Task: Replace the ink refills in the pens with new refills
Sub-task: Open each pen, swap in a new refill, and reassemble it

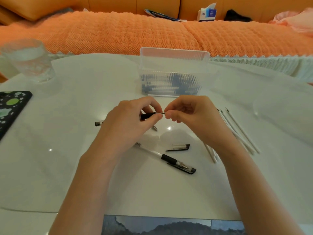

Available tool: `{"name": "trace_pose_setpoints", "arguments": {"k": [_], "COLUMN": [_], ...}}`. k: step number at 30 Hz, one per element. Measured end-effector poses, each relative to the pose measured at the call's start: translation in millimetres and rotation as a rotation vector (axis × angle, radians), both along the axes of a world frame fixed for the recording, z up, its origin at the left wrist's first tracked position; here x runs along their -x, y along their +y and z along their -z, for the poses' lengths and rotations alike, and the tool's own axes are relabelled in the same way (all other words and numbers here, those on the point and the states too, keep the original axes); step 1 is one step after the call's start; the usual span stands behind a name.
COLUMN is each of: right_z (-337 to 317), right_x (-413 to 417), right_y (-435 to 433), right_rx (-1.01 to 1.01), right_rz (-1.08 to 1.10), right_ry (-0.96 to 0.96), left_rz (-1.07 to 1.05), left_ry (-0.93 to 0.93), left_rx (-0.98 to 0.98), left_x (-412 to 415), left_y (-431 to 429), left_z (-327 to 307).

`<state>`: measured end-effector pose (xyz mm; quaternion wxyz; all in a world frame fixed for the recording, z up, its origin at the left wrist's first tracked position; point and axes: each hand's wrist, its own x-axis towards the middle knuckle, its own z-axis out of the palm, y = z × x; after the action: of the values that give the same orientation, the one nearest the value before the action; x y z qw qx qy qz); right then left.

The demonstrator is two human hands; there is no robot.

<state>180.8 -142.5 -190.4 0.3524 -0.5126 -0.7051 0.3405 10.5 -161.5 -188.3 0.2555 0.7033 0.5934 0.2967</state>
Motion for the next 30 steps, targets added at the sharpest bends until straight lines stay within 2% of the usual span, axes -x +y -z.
{"name": "trace_pose_setpoints", "arguments": {"k": [13, 17, 22, 26, 30], "right_z": [-3, -3, 0, 4, 6], "right_x": [-2, -17, -26, -29, -31], "right_y": [-6, -3, -4, -3, -1], "right_rx": [-0.112, -0.116, -0.056, -0.042, -0.021], "right_rz": [0.006, 0.081, 0.103, 0.059, 0.034], "right_ry": [-0.113, -0.136, -0.38, -0.506, -0.505], "left_rz": [0.026, -0.006, -0.053, -0.066, -0.065], "left_ry": [0.029, 0.017, -0.029, -0.051, -0.068], "left_rx": [0.07, 0.096, 0.078, 0.081, 0.09], "left_x": [-1, 9, 13, 13, 13], "left_y": [1, 3, 4, 4, 4], "left_z": [-1, 1, 4, 4, 3]}}
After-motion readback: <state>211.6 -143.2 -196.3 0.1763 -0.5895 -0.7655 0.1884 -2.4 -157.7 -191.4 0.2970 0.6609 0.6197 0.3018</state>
